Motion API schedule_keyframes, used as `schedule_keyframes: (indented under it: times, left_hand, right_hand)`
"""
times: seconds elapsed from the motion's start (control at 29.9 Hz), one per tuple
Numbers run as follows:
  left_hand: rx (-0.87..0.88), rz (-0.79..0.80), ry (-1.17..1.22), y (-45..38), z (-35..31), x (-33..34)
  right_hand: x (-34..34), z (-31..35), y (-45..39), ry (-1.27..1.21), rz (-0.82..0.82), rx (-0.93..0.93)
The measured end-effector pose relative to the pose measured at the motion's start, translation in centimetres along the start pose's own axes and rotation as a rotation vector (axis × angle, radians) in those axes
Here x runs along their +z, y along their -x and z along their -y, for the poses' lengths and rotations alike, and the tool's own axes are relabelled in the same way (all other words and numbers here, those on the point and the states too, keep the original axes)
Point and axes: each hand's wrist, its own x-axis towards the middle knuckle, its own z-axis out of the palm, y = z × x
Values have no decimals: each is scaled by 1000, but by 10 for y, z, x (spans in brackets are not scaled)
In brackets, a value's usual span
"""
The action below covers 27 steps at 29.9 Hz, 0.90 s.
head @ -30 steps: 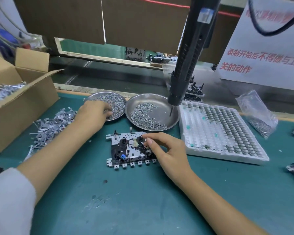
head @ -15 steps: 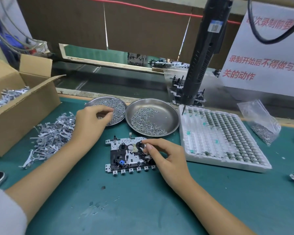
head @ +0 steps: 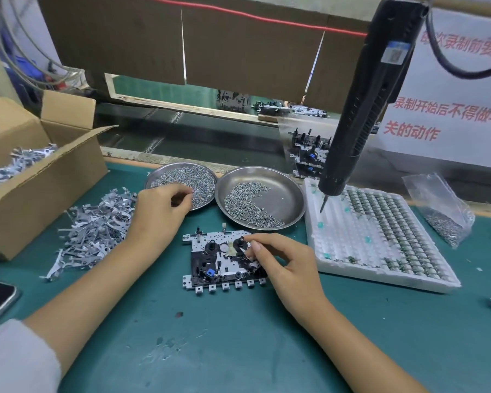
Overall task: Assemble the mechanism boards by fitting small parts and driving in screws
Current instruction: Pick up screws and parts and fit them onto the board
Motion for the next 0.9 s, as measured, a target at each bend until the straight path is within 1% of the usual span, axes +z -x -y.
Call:
schedule_keyframes:
  times: [0.3, 0.43, 0.6, 0.9]
  left_hand:
    - [10, 18, -13, -3, 5, -1]
    - [41, 20, -26, -1, 4, -1]
    - [0, 13, -40, 1, 4, -1]
    - [64, 16, -53, -1, 5, -2]
  right_hand:
    - [0, 1, 0, -15, -3, 10]
    - [1, 2, -1, -13, -2, 17]
    - [1, 3, 0, -1, 0, 17]
    - [1, 4, 1, 12, 3, 24]
